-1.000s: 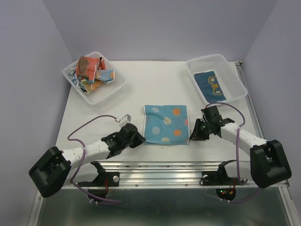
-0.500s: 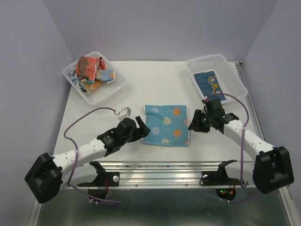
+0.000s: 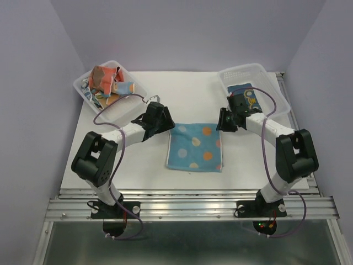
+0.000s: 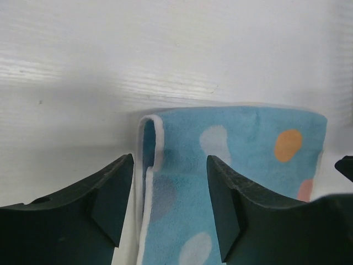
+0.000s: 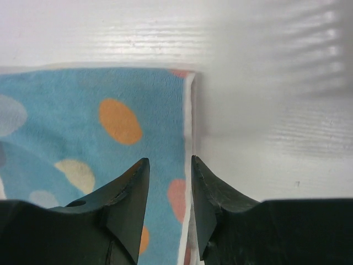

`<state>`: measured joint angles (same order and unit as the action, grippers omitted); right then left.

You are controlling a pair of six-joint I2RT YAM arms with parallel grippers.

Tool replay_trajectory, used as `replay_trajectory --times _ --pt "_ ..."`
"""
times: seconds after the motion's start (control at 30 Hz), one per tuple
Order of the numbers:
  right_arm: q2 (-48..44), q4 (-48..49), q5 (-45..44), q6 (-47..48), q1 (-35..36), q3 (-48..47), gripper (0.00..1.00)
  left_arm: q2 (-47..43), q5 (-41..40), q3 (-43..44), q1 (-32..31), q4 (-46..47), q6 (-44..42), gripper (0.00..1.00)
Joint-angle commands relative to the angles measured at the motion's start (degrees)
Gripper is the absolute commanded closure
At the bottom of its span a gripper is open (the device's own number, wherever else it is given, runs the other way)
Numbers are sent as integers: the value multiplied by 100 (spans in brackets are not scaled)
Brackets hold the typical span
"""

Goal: Fold and stack the towels
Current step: Fold the towel

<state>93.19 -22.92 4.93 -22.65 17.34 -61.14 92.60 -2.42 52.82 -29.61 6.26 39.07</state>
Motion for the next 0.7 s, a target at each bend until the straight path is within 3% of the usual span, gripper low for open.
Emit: replay_trajectory --times 0.0,0.2,0.33,0.4,0.5,0.67 --pt "375 270 -457 200 41 -573 59 424 566 598 60 156 -409 35" --pt "946 402 -379 262 41 -890 61 952 804 949 227 86 -488 52" --pt "1253 446 -264 236 41 -1118 64 1050 936 1029 289 94 -497 69" --pt "1316 428 -282 226 41 -1171 68 1076 953 1046 297 94 -505 76" --pt "1342 455 -378 139 24 -1216 88 1164 1093 1117 350 95 -514 100" --pt "1377 306 -844 33 32 -1435 94 1252 1129 1222 411 95 -558 100"
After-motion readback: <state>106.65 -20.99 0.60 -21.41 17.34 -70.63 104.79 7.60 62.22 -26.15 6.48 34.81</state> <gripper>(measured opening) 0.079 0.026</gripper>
